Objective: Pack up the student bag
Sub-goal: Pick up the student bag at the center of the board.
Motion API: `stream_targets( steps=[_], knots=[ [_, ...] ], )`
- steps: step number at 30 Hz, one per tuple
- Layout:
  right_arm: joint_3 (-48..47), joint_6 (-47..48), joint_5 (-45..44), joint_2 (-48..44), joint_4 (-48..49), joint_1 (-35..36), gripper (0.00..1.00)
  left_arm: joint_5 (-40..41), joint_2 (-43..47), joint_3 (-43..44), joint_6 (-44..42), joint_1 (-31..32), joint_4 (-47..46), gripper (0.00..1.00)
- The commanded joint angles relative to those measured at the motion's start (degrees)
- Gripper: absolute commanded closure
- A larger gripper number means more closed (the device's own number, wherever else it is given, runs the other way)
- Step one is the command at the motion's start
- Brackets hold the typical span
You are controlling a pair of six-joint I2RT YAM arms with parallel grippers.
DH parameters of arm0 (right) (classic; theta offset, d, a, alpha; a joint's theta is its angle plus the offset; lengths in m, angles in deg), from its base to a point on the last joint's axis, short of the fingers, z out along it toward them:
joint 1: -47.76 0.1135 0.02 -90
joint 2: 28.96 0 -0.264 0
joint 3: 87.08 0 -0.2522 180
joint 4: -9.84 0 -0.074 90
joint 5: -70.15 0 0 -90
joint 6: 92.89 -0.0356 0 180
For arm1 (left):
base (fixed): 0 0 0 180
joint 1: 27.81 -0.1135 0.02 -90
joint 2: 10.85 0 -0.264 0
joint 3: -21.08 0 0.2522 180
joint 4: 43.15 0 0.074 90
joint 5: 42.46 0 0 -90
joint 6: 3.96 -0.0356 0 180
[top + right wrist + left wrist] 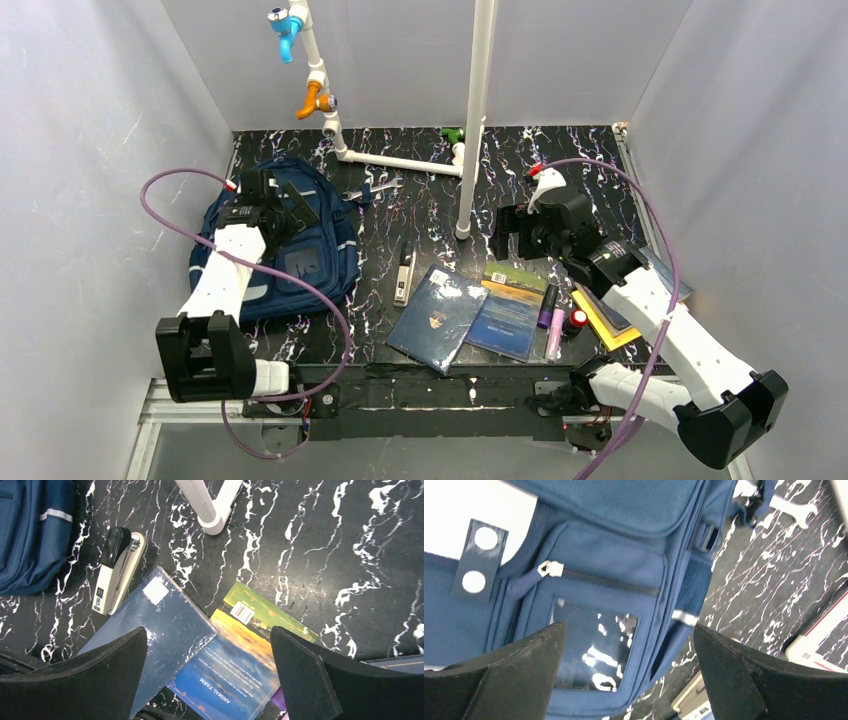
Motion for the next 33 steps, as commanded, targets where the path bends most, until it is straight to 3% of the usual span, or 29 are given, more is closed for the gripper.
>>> stream_targets(
  steps=[1,7,15,22,26,28,32,33],
  knots=[
    [1.5,-1.61,5.91,1.31,3.95,0.13,0.0,-0.81,-4.55,3.53,-3.27,-0.59,-8.75,0.01],
    [2.88,-1.89,13.82,4.84,6.2,0.15,0.0,1.23,-17.04,11.68,-6.48,0.51,-9.58,0.01],
    [2.46,-1.76,17.86,8.11,8.17,0.23,0.0,18.32,-29.28,21.28,-14.47,9.32,-10.67,0.01],
    [3.14,-2.65,19.33,9.41,9.38,0.49,0.0,27.5,-37.28,24.73,-17.34,9.96,-8.98,0.04],
    [4.03,-3.43,19.34,9.5,10.33,0.67,0.0,27.45,-40.52,26.02,-18.44,9.96,-7.47,0.26],
    [4.11,-3.56,19.49,9.66,10.49,0.83,0.0,26.02,-41.4,26.53,-19.7,9.87,-6.4,0.46],
    [4.17,-3.56,19.02,9.85,10.46,1.36,0.0,24.57,-41.92,27.29,-22.04,9.87,-3.61,1.0],
    [4.22,-3.56,18.77,9.85,10.47,1.56,0.0,24.69,-41.19,27.08,-22.12,9.91,-2.67,1.0]
  ],
)
